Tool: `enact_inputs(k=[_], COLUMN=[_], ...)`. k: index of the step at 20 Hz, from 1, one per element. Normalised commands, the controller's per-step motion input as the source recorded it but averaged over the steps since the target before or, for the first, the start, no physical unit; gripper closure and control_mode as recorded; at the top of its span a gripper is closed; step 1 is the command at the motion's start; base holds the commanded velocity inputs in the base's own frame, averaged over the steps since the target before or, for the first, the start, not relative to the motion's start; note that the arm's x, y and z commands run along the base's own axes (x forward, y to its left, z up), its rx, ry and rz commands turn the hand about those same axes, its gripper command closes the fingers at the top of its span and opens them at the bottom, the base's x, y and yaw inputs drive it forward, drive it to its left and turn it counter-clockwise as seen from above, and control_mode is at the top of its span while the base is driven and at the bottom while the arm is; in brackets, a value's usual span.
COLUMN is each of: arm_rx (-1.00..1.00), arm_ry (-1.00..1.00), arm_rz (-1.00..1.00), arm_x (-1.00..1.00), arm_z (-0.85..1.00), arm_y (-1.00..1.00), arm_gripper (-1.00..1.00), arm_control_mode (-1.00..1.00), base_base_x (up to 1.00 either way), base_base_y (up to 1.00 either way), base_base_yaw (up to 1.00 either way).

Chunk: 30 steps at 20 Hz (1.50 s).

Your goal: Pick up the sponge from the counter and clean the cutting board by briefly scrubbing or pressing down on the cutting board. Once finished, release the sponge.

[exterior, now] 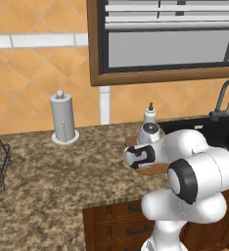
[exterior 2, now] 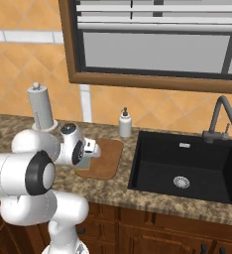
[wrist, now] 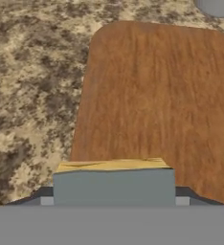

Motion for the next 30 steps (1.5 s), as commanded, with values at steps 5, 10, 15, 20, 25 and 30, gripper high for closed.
enact_inputs(k=[5, 10, 15, 20, 25, 30], arm_rx=[0.05, 0.04, 0.03, 0.03, 0.04, 0.03], arm_ry=[-0.21, -0.14, -0.08, -0.05, -0.03, -0.06], arm_rz=[-0.04, -0.06, -0.07, -0.09, -0.07, -0.04], arm_x=[0.18, 0.26, 0.29, 0.36, 0.48, 0.55], arm_z=[-0.47, -0.22, -0.05, 0.0, 0.0, -0.02], arm_y=[-0.08, -0.03, 0.0, -0.02, -0.08, -0.05], arm_gripper=[1.0, 1.0, 1.0, 1.0, 1.0, 1.0], arm_control_mode=[-1.0, -1.0, -1.0, -1.0, -1.0, -1.0], base_base_x=[0.0, 0.0, 0.0, 0.0, 0.0, 0.0], base_base_y=[0.0, 0.0, 0.0, 0.0, 0.0, 0.0], base_base_yaw=[0.0, 0.0, 0.0, 0.0, 0.0, 0.0])
